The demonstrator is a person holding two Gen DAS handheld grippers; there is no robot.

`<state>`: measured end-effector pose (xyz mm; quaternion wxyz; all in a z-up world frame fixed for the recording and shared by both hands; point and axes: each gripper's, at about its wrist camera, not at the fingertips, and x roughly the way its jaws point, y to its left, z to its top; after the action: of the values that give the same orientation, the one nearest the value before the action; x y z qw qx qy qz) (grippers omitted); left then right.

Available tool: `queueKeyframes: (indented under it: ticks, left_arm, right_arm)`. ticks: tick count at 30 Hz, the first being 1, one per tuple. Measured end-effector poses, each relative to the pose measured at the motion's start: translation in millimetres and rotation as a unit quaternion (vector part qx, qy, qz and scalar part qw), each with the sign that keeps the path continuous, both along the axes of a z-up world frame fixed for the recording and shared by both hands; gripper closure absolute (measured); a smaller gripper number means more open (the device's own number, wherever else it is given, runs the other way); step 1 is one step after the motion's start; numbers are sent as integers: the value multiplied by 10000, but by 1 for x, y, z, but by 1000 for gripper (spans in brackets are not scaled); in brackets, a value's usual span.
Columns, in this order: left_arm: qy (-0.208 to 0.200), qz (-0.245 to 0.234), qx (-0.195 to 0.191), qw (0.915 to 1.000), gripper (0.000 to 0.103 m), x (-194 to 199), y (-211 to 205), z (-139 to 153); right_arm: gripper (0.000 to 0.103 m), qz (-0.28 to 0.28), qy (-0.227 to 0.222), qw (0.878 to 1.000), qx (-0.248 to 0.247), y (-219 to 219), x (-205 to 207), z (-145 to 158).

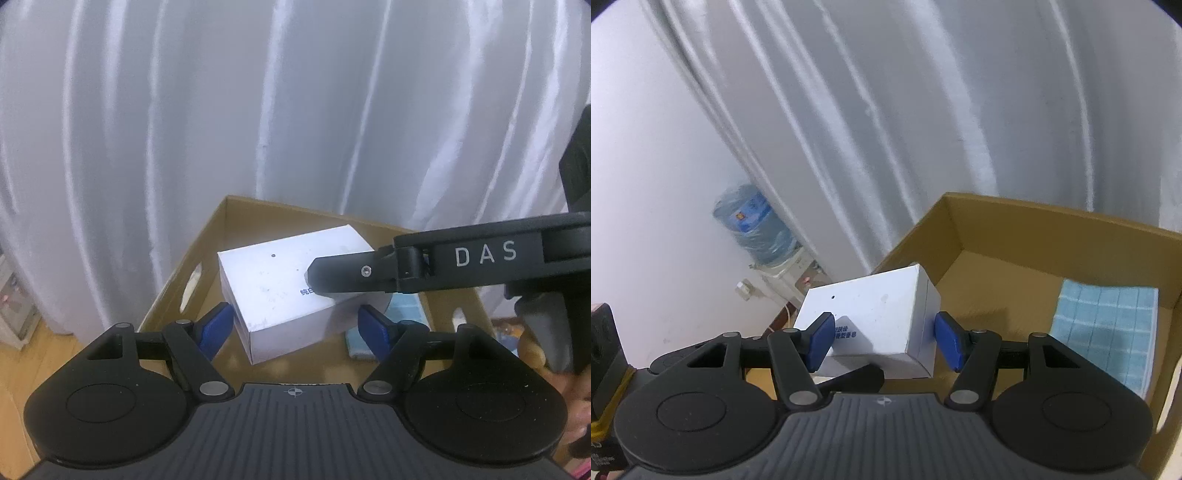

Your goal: Organize objects

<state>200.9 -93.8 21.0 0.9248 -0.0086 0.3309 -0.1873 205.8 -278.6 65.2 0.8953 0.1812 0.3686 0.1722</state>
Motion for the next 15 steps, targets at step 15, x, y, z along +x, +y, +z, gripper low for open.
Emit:
queueKeyframes:
  ticks: [15]
  left_arm:
    - [1368,270,68,9902,30,113,-37,-73]
  right_arm:
    - [39,-236,1179,9925,218,-53,121,-94]
